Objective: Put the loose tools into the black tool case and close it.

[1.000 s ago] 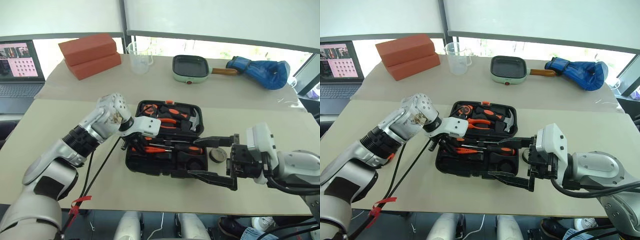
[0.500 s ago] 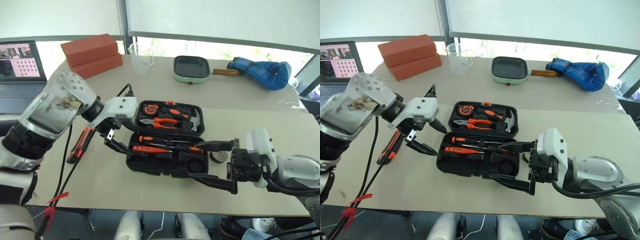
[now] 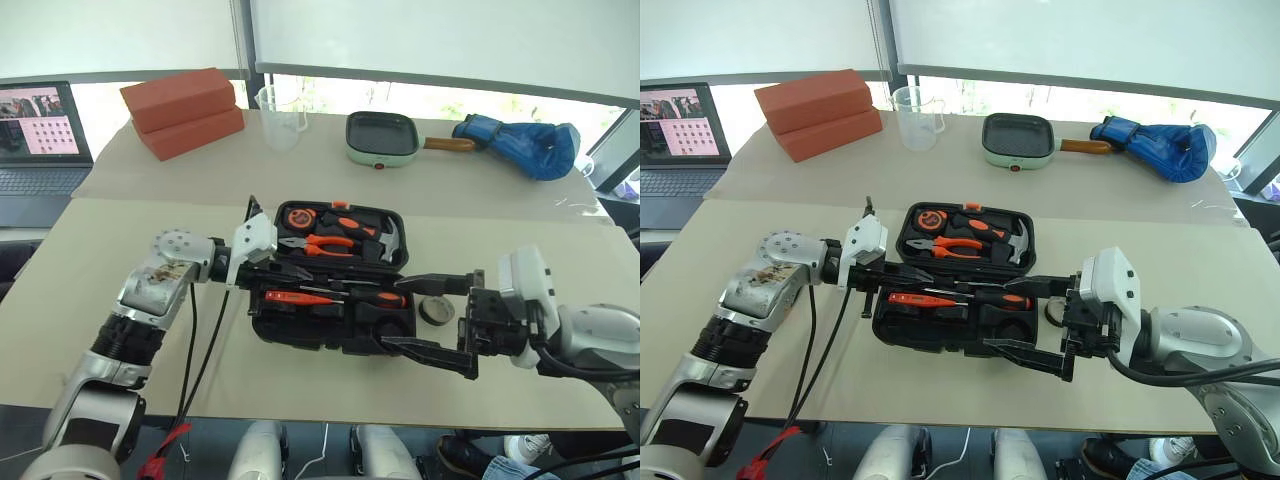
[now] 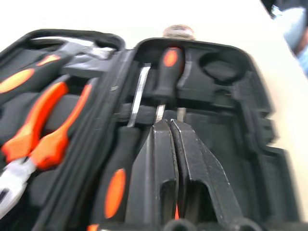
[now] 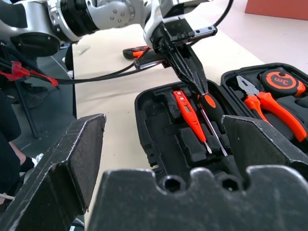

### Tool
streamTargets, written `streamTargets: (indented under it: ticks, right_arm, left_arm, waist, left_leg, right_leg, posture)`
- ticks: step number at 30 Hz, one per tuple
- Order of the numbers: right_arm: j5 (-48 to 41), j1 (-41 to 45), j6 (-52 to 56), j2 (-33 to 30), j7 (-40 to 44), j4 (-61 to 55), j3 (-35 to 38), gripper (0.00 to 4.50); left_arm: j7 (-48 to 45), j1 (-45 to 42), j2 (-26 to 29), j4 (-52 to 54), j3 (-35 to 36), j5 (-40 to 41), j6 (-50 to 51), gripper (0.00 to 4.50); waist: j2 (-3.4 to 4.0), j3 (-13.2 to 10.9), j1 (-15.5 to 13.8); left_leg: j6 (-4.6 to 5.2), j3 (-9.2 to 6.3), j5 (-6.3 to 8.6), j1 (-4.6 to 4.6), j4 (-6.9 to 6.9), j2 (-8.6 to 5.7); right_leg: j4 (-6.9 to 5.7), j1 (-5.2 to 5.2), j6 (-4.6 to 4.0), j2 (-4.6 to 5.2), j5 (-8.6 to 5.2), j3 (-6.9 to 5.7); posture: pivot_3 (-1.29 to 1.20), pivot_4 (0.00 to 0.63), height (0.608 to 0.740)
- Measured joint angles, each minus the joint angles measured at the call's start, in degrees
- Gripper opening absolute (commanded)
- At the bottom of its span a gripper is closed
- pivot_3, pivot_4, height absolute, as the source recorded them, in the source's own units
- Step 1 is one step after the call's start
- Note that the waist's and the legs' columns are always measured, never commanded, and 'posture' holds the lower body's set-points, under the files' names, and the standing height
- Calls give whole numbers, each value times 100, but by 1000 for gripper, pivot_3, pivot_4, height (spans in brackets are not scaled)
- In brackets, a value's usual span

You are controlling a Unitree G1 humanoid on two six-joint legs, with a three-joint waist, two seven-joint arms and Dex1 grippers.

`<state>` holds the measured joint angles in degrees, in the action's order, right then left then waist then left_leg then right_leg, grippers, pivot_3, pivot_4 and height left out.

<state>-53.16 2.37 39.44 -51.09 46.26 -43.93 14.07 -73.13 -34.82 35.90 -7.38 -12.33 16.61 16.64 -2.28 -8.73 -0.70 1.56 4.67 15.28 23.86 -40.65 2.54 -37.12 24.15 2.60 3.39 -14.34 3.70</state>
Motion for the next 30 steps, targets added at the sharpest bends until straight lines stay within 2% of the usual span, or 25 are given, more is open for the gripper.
streamTargets:
  ticks: [15,30]
  right_arm:
    - [-195,299,130,-15,-142,87,-110,4500]
    - [-423,392,237,-72,-289,93,-109,4500]
  left_arm:
    - [-128,234,-49,-98,-384,-532,-424,74]
    - [-130,388,-118,-336,-337,-600,-832,74]
  waist:
    - [0,0,1]
    - [6,20,6]
  left_leg:
    - [1,1,1,0,0,0]
    - [2,0,1,-11,0,3]
  right_leg:
    - [1,-1,1,1,1,1]
    - [1,-11,0,1,0,1]
  posture:
    - [0,150,740]
    - [0,150,740]
